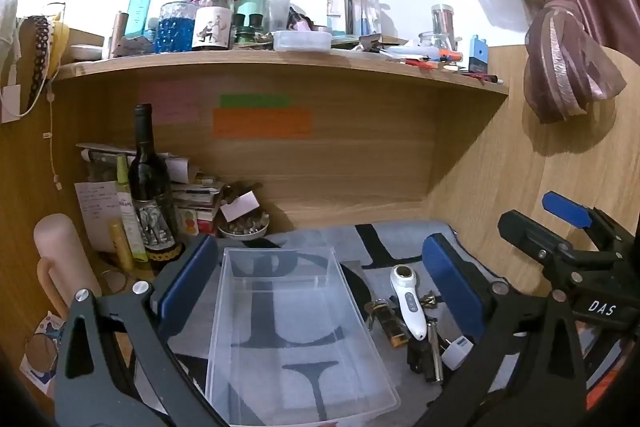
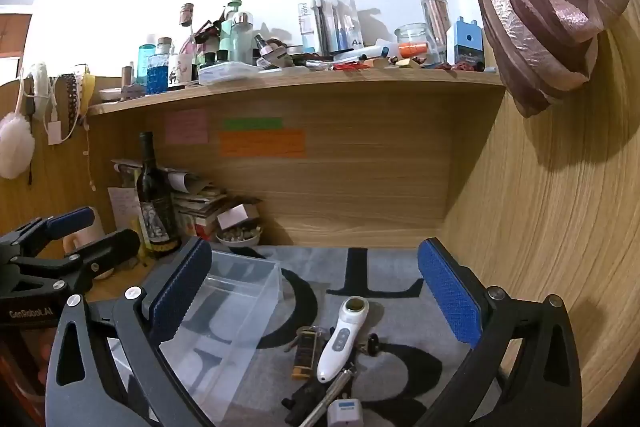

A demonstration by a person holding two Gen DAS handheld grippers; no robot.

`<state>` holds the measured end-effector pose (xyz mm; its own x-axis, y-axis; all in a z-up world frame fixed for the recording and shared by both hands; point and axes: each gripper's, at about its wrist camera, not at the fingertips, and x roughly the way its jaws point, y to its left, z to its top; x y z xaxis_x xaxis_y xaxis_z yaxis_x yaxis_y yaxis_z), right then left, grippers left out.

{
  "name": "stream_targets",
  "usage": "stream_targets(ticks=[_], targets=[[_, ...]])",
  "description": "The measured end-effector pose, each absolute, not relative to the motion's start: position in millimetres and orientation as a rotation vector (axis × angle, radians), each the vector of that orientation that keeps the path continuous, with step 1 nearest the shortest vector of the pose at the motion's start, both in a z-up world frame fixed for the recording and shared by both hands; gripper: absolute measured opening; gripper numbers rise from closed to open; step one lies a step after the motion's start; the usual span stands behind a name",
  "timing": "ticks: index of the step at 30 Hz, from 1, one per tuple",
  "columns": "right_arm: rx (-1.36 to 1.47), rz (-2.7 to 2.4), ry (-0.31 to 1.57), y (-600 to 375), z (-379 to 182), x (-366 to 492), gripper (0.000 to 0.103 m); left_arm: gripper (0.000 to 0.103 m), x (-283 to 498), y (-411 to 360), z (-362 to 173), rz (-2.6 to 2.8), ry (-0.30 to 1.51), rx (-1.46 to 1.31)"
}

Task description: Organize rigid objects

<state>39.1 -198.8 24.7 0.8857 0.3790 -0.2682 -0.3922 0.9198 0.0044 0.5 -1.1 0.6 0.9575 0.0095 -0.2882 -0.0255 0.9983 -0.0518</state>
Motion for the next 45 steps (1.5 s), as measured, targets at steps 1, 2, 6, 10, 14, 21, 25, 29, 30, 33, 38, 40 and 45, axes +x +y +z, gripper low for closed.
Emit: stream_targets(ticks=[1, 2, 6, 10, 14, 21, 25, 29, 30, 33, 38, 40, 45], targets=[[-0.049, 0.403, 0.269, -198.9, 24.8, 38.8, 0.103, 0.103, 1.0, -2.1, 0.9, 0.019, 0.290, -0.052], [-0.049, 0.402, 0.283, -198.7, 25.0, 39.1, 0.103, 0.103, 0.0, -0.6, 0.6, 0.022, 0.281, -0.060], [-0.049, 0.402, 0.275, -198.4, 25.4, 38.2, 0.103, 0.103, -3.7, 1.6, -1.1, 0.027, 0.258, -0.060], [-0.049, 0.401, 0.273, -198.2, 25.8, 37.6, 0.103, 0.103, -5.7, -1.0, 1.9, 0.021, 0.255, -0.056], [-0.049, 0.402, 0.269, -196.9, 27.1, 36.0, 0.103, 0.103, -5.8, -3.0, 3.9, 0.022, 0.254, -0.049], [-0.049, 0.402, 0.267, -198.2, 26.1, 36.9, 0.103, 0.103, -6.1, -3.9, 3.6, 0.022, 0.254, -0.049], [-0.049, 0.403, 0.270, -194.7, 25.3, 37.0, 0.103, 0.103, -5.9, -3.6, 4.0, 0.020, 0.255, -0.047], [-0.046, 0.412, 0.276, -196.0, 24.1, 39.3, 0.103, 0.103, -6.1, -3.5, 3.2, 0.019, 0.254, -0.048], [-0.048, 0.413, 0.275, -195.4, 24.1, 39.3, 0.103, 0.103, -6.1, -3.7, 3.0, 0.019, 0.254, -0.047], [-0.054, 0.415, 0.271, -194.4, 24.1, 38.6, 0.103, 0.103, -6.1, -4.3, 2.8, 0.022, 0.253, -0.047], [-0.063, 0.421, 0.266, -191.9, 23.3, 37.8, 0.103, 0.103, -5.4, -5.6, 3.6, 0.020, 0.255, -0.049], [-0.065, 0.421, 0.265, -191.6, 23.3, 38.2, 0.103, 0.103, -5.4, -5.5, 3.5, 0.018, 0.256, -0.049], [-0.061, 0.426, 0.275, -190.8, 22.4, 39.7, 0.103, 0.103, -5.5, -5.2, 3.0, 0.018, 0.254, -0.047]])
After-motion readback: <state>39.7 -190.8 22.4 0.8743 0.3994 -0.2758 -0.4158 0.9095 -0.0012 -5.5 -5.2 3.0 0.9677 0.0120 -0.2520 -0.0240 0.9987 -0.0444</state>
